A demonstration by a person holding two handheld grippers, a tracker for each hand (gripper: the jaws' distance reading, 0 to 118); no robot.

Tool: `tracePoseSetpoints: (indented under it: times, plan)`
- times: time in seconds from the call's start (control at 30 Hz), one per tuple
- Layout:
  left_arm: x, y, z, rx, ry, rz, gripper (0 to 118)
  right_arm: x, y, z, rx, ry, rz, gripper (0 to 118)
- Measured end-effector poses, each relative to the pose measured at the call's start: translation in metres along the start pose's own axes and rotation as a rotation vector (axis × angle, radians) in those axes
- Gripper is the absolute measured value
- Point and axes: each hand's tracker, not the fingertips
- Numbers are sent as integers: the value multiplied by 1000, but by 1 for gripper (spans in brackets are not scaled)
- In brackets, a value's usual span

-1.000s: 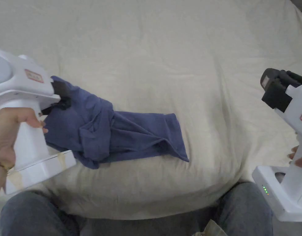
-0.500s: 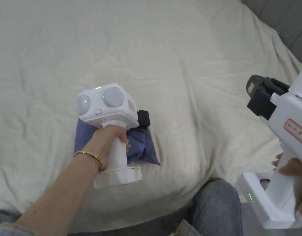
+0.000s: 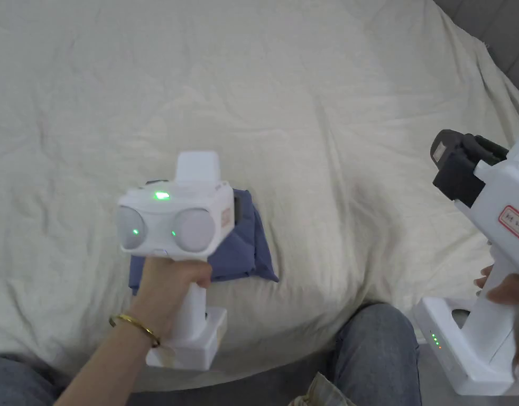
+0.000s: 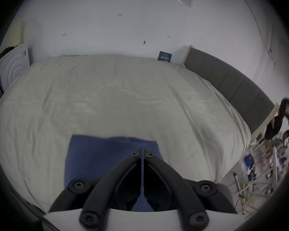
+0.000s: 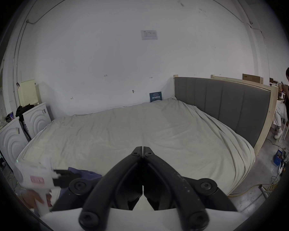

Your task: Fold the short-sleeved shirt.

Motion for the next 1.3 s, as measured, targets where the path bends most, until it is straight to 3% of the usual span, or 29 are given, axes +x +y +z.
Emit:
tracePoseSetpoints:
  times: [0.13, 0.2, 0.27, 0.37, 0.43, 0.53, 0.73, 0.9, 1.07, 1.2, 1.3]
  plan:
    - [22, -39, -24, -185, -40, -13, 2, -7, 0, 0, -5, 14, 8, 1]
    - [25, -57, -36, -232, 10, 8, 1, -8, 0, 1, -5, 15, 15, 1]
    - [25, -62, -36, -159, 11, 3, 1, -9, 0, 3, -7, 16, 17, 1]
    - [30, -47, -35, -194, 16, -14, 1, -12, 1, 3, -7, 23, 27, 1]
    - [24, -33, -27, -199, -46, 59, 1, -17, 2, 3, -7, 35, 28, 1]
    - [10, -9, 8, -37, -126, 136, 1, -30, 2, 1, -8, 71, 50, 1]
    - [-31, 18, 74, 317, 177, -59, 1, -83, -2, -22, -22, 189, 74, 1]
    - [-68, 10, 100, 411, 377, -94, 1, -144, -27, -61, -75, 284, 123, 1]
    - [-88, -5, 114, 418, 440, -71, 1, -192, -87, -112, -228, 288, 158, 1]
    - [-93, -13, 115, 416, 469, -76, 1, -207, -138, -136, -340, 248, 224, 1]
    - [-94, -14, 110, 400, 458, -71, 1, -205, -163, -149, -423, 196, 225, 1]
